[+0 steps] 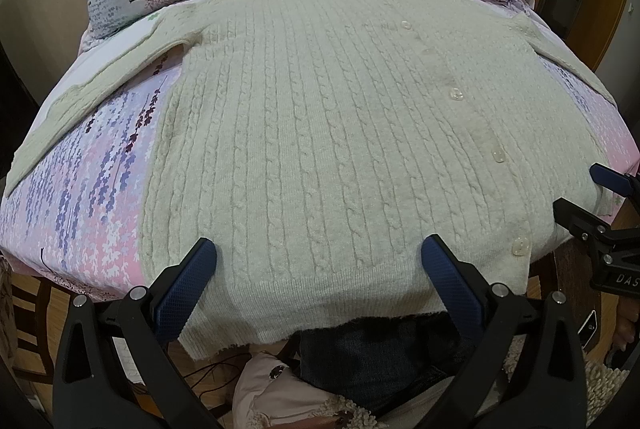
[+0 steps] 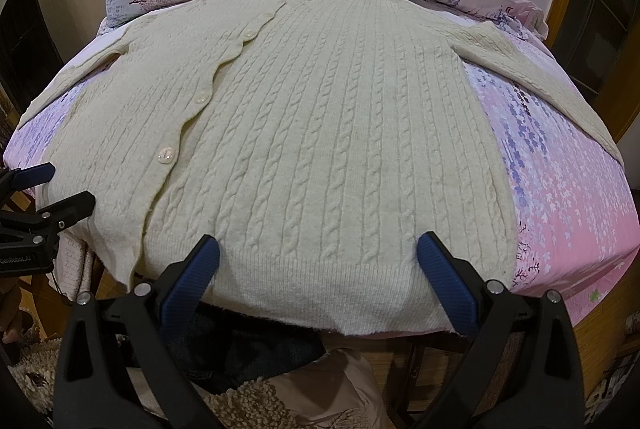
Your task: Fold small clothes
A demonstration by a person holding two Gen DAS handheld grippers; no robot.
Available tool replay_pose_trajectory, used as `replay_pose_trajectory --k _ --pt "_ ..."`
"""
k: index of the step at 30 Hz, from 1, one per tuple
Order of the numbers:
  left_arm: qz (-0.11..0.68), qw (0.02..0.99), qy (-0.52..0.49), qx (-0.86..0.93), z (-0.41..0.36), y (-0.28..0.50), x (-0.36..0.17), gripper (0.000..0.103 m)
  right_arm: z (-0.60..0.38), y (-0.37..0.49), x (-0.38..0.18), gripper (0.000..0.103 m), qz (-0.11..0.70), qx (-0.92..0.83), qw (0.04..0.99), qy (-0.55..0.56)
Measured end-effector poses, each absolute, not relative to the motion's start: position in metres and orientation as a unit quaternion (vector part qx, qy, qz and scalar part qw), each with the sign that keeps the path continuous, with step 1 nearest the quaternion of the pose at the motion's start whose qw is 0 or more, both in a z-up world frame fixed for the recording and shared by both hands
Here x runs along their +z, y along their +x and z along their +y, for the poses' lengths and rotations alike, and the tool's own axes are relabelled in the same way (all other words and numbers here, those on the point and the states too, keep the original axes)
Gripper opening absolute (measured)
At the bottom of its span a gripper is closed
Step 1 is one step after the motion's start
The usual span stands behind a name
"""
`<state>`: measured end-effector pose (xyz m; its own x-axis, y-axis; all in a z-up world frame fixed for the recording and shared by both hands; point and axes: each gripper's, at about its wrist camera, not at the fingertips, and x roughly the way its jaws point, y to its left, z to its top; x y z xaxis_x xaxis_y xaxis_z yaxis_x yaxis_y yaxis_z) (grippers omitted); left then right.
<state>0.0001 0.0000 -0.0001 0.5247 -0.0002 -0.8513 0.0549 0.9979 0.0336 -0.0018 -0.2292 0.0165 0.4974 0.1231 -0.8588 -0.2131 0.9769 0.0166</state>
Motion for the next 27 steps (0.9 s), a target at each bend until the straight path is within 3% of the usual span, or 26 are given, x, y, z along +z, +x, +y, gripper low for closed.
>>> replay_pose_trajectory --k 27 --pt "0.490 0.871 0.028 -0.016 0.0012 0.0010 -0.0029 0.102 -0.2291 -0.0013 0.0163 0.099 0.492 0.097 0.864 -0.046"
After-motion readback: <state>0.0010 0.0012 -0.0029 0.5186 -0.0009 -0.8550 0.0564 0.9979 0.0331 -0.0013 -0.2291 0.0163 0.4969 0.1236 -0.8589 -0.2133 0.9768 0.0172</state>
